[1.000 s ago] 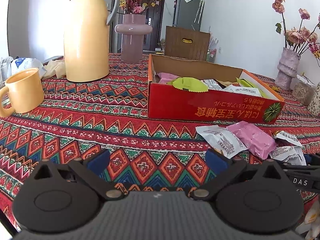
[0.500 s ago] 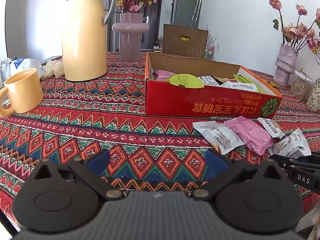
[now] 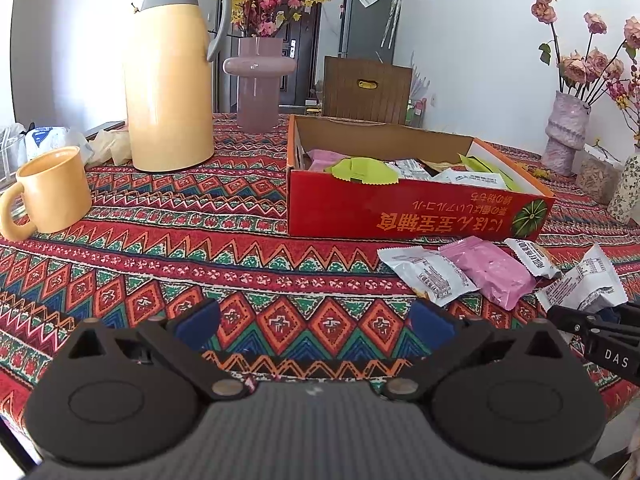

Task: Organize snacks
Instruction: 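Grasp a white printed packet with the right tool, then grasp a white packet with the left tool while right holds its packet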

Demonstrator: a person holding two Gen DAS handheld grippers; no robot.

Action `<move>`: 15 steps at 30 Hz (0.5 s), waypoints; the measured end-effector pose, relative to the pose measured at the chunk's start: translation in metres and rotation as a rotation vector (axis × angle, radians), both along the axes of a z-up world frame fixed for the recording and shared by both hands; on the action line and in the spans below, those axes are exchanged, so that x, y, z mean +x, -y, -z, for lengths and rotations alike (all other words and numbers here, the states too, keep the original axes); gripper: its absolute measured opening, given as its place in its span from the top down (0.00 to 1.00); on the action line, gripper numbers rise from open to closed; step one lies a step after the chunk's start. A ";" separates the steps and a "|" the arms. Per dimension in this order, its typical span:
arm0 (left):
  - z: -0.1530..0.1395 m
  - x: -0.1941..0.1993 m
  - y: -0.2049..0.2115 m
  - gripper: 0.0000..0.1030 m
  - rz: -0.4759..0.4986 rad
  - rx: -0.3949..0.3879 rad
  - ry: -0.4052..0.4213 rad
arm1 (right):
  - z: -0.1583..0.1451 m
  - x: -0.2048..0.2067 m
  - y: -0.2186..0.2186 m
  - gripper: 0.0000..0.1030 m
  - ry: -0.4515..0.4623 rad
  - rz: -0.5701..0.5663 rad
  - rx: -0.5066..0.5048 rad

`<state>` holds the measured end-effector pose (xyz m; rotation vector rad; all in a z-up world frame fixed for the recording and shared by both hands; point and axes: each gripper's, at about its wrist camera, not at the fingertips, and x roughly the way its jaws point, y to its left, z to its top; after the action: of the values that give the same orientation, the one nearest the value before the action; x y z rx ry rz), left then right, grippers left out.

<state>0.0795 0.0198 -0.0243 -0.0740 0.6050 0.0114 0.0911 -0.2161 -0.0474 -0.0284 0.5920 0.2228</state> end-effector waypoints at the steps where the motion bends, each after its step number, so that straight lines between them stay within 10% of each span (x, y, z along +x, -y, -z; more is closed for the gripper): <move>1: 0.000 0.000 0.000 0.00 0.001 -0.001 0.000 | -0.001 -0.001 0.001 0.80 0.005 0.002 0.002; 15: 0.001 0.023 0.019 0.00 0.009 -0.004 -0.044 | -0.017 -0.006 0.016 0.80 0.073 0.030 0.013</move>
<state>0.1025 0.0011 -0.0252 -0.0750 0.6496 0.0027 0.0847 -0.2324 -0.0307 -0.0154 0.5180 0.1954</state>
